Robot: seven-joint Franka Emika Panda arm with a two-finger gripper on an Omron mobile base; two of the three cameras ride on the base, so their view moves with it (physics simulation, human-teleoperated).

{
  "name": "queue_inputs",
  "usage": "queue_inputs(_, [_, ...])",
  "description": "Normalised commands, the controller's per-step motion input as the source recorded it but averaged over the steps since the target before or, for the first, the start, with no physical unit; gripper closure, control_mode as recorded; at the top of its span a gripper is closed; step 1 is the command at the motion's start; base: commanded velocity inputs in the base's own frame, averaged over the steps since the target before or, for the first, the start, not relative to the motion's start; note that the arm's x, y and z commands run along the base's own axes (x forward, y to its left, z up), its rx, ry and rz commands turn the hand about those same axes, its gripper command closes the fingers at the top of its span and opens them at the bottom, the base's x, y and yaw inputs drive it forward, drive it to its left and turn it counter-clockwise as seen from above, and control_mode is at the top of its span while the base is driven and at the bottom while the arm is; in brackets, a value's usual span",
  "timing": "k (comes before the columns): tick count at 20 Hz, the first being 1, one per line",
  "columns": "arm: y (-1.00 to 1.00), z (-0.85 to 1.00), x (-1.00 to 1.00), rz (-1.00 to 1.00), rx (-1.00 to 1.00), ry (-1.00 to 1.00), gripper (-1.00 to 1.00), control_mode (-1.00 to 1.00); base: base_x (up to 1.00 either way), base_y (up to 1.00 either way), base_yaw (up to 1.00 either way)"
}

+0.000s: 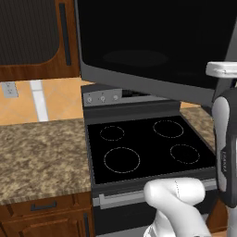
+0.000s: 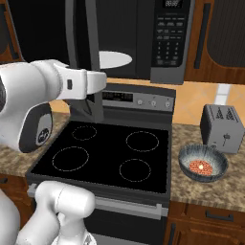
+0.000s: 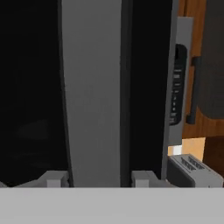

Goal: Open the microwave, place the bowl with waffle inside the microwave, then close the microwave door and turn it on.

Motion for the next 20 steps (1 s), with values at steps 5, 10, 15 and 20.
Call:
queue_inputs(5, [0.4,0.0,-0.77,0.0,-0.07,0.0,1.0,-1.0,0.0,0.0,0.0])
queue_inputs(10, [0.38,0.0,-0.27,0.0,-0.05,0.03,1.0,-1.0,0.0,0.0,0.0])
queue_inputs(15, [0.19,0.0,-0.03,0.0,-0.02,0.02,1.0,-1.0,0.0,0.0,0.0])
queue_inputs(20, [0.0,0.0,0.0,0.0,0.0,0.0,1.0,-1.0,0.0,0.0,0.0])
